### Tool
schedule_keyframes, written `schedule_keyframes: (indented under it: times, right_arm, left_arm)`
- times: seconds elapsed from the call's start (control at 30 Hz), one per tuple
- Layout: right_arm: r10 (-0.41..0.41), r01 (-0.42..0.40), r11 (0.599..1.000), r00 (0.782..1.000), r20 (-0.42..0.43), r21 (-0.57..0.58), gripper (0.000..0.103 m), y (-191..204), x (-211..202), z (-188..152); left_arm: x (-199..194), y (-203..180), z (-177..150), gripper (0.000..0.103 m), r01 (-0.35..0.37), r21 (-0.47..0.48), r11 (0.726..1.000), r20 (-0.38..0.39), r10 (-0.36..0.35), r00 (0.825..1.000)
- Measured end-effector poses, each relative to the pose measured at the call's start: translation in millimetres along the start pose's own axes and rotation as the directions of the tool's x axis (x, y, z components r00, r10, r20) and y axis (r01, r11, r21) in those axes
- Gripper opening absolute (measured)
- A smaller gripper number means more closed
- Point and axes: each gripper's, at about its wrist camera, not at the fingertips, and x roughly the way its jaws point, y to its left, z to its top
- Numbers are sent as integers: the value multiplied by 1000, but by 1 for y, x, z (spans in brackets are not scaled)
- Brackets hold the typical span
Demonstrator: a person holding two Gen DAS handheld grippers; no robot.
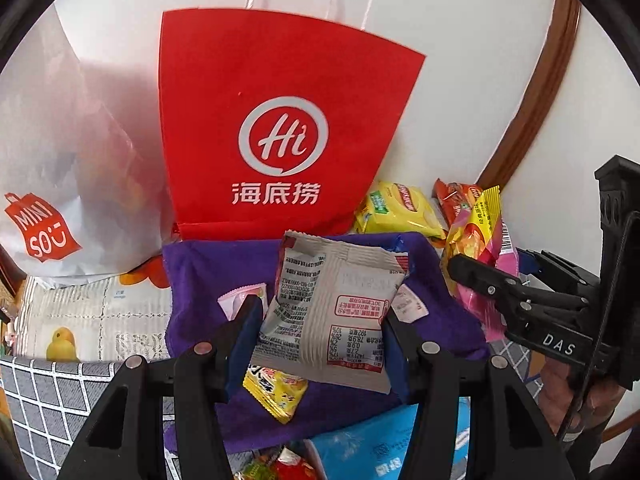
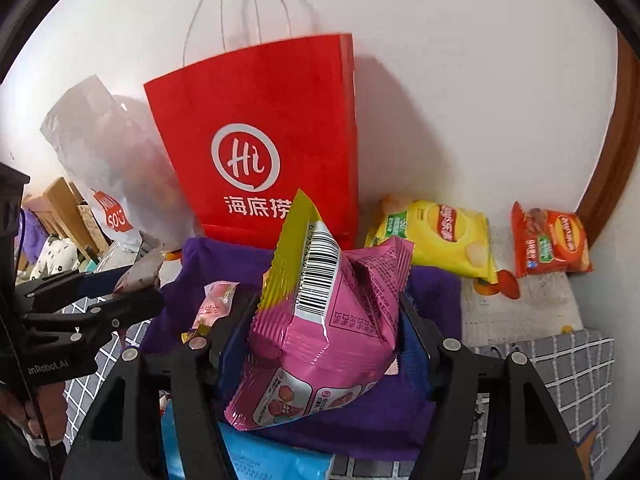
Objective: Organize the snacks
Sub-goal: 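Release the white packet with the left gripper while the right gripper releases the pink bag onto the towel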
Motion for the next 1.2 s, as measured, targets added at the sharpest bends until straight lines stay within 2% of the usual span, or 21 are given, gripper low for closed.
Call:
schedule_keyframes:
  times: [0.2,0.4,0.6,0.83,1.0,1.2]
  right_arm:
    - [4,-4,1000,999,-54,-5,65,-2,23,-5]
    - [-1,-2,999,997,-81,-33,65,-8,28,-10]
    - [-9,-1,998,988,-153,-68,66,-22,35,-16]
    - [-6,-4,999,971,-237,-42,66,-36,52,-25]
    - [-41,25,998,955,-295,-56,66,-35,72,-33]
    - [-55,45,998,944,-326,-40,71,-36,83,-38]
  left_arm:
    - [9,4,-3,54,4,-1,1000,-18,-4,1000]
    - [16,12,-4,54,-3,-15,1000,-32,2,999]
    - [21,26,-2,54,-19,-51,998,-41,17,999]
    - [27,34,-3,54,-31,-73,997,-58,26,998]
    - [34,34,-5,54,-40,-78,996,-83,33,996]
    - [40,36,-8,54,-17,-98,995,-105,7,994]
